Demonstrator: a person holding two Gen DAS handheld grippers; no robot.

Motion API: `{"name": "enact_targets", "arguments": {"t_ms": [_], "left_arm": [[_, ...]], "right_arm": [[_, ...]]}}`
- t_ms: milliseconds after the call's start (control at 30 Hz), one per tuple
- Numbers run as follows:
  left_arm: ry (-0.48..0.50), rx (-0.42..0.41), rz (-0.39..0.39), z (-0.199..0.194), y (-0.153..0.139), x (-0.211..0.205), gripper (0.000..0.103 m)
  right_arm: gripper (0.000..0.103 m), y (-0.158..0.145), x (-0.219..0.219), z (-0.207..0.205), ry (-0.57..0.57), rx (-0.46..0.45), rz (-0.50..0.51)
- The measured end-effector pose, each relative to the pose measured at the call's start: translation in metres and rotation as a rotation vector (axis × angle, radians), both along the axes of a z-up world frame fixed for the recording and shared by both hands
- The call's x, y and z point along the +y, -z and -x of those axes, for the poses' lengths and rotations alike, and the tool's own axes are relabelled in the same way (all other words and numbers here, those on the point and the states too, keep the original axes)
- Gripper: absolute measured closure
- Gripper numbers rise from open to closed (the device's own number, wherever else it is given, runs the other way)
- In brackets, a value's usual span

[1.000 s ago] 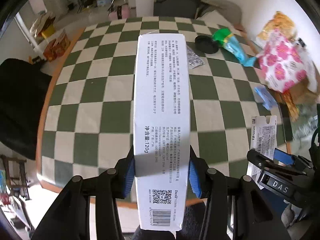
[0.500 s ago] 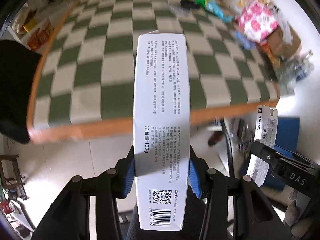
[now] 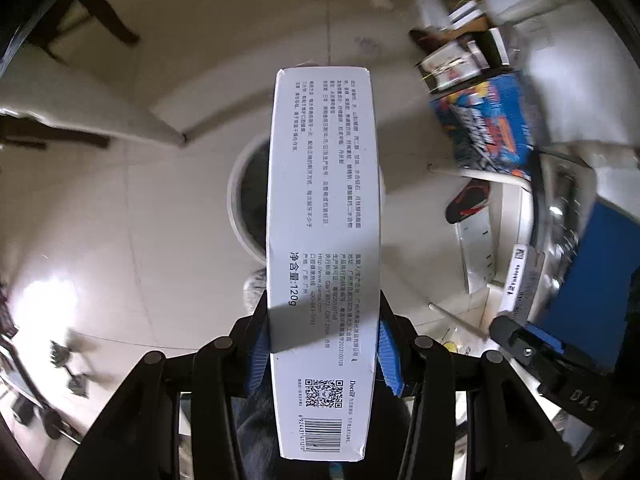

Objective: Collect trash
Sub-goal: 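Carry both items over the white bin and open both tools to drop them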

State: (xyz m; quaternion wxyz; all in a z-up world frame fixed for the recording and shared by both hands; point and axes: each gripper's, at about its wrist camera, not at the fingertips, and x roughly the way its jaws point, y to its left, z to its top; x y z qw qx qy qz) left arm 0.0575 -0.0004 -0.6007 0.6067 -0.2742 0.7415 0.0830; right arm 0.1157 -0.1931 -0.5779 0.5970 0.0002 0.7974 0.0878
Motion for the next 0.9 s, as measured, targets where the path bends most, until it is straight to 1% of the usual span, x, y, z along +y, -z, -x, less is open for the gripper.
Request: {"name": "enact_targets", "arguments": {"t_ms": [33,100,133,200,233,267,300,367,400,433,467,500,533,633,733,833,900], "left_arm": [[-0.014,0.011,0.010,-0.001,0.022,0.002,0.061],[-0.034,0.020,0.047,-0.007,0.066,0.006,0.060],[-0.039,0.028,0.054,-0.011,0.085,0.008,0.060],[-0.053,0.043,0.077,-0.011,0.119,0.015,0.059],[-0.061,0.050,0.080,-0.010,0.131,0.018,0.050],[-0.070,0.054,0.081,-0.011,0.139,0.020,0.031],[-0.080,0.051,0.082,-0.009,0.144,0.023,0.024],[-0.093,0.052,0.067,-0.006,0.152,0.029,0.004],[-0.096,0.056,0.057,-0.004,0.154,0.032,0.002],[-0.097,0.056,0.038,-0.001,0.154,0.035,0.002],[-0.095,0.055,0.017,0.003,0.153,0.039,0.001],[-0.090,0.054,-0.012,0.004,0.150,0.040,0.001],[-0.078,0.045,-0.061,0.006,0.143,0.041,0.001],[-0.062,0.017,-0.173,0.016,0.124,0.048,0.001],[-0.049,0.015,-0.223,0.021,0.112,0.048,0.001],[-0.052,0.016,-0.234,0.026,0.095,0.046,0.001],[-0.044,0.019,-0.240,0.030,0.084,0.042,0.001]], "right_arm": [[0.028,0.027,0.001,-0.003,0.012,0.011,-0.005],[0.028,0.069,0.003,-0.010,0.029,0.037,-0.026],[0.028,0.092,0.005,-0.015,0.038,0.044,-0.035],[0.028,0.127,0.011,-0.022,0.040,0.056,-0.056],[0.027,0.145,0.015,-0.025,0.043,0.061,-0.069],[0.027,0.157,0.018,-0.027,0.042,0.072,-0.080],[0.027,0.171,0.022,-0.029,0.044,0.088,-0.096],[0.027,0.190,0.029,-0.033,0.041,0.100,-0.134],[0.022,0.196,0.032,-0.032,0.032,0.102,-0.146],[0.003,0.203,0.036,-0.033,0.021,0.102,-0.163],[0.000,0.207,0.038,-0.032,0.015,0.102,-0.172],[0.000,0.209,0.039,-0.032,0.009,0.096,-0.175],[0.000,0.210,0.042,-0.031,-0.013,0.089,-0.156],[0.000,0.203,0.045,-0.026,-0.079,0.059,-0.105],[0.000,0.189,0.047,-0.019,-0.135,0.027,-0.066],[0.000,0.173,0.049,-0.014,-0.189,-0.014,-0.021],[0.000,0.157,0.050,-0.011,-0.219,-0.047,0.010]]}}
